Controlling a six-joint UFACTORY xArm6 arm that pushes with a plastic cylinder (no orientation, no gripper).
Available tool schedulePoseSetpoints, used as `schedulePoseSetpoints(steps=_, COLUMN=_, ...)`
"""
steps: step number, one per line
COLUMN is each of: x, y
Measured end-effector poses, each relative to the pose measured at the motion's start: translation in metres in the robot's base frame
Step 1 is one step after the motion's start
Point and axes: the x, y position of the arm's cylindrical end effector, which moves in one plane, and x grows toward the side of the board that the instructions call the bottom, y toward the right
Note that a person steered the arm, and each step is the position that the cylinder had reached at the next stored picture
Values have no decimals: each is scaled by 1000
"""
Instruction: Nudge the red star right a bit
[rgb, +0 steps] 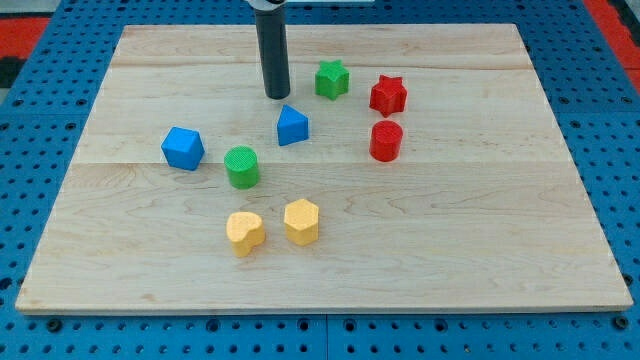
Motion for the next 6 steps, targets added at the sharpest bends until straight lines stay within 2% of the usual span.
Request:
schedulePoseSetpoints(steps=1, x=11, y=17)
schedulePoseSetpoints(steps=3, x=15, y=98)
schedulePoseSetpoints(steps=6, x=15, y=155)
